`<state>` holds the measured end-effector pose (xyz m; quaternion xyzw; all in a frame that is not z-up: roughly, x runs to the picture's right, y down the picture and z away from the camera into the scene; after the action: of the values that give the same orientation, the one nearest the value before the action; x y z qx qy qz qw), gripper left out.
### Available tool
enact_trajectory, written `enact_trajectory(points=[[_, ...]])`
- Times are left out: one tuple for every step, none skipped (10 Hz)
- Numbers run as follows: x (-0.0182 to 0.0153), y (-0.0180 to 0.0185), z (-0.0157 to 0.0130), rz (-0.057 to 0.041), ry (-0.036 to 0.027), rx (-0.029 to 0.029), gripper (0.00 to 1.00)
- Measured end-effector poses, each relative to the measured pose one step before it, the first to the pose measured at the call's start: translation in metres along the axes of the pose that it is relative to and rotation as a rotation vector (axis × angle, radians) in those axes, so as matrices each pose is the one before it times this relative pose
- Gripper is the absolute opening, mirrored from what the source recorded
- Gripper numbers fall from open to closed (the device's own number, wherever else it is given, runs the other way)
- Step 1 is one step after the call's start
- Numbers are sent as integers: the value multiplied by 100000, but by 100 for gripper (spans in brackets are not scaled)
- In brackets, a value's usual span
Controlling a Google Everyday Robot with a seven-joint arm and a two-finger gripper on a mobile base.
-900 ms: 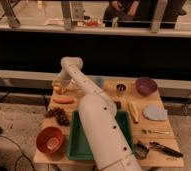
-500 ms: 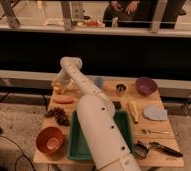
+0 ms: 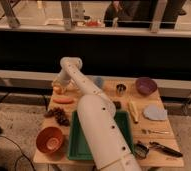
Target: Place apple in table surface
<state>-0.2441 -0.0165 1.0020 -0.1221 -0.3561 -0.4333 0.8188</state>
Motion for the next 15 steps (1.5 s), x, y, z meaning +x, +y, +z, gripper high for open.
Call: enact_trajectory(points=[[-204, -505, -1349, -150, 2331, 1762, 39], [155, -86, -1093, 200, 1659, 820, 39], [243, -13, -1131, 333, 1614, 906, 39], [47, -109, -825, 83, 1290, 1059, 39], [-10, -164, -634, -66, 1130, 960, 39], [67, -42, -409, 245, 767, 608, 39], [19, 29, -279, 223, 518, 414, 39], [164, -112, -838, 241, 972, 687, 39], [121, -130, -721, 134, 748, 591, 39], [-49, -245, -428, -21, 277, 535, 39], [-195, -376, -645, -305, 530, 690, 39], [-130, -199, -262, -273, 205, 334, 39], [-120, -211, -283, -203, 135, 297, 39], [-101, -61, -114, -274, -12, 95, 39], [-129, -144, -96, -221, -117, 182, 39]])
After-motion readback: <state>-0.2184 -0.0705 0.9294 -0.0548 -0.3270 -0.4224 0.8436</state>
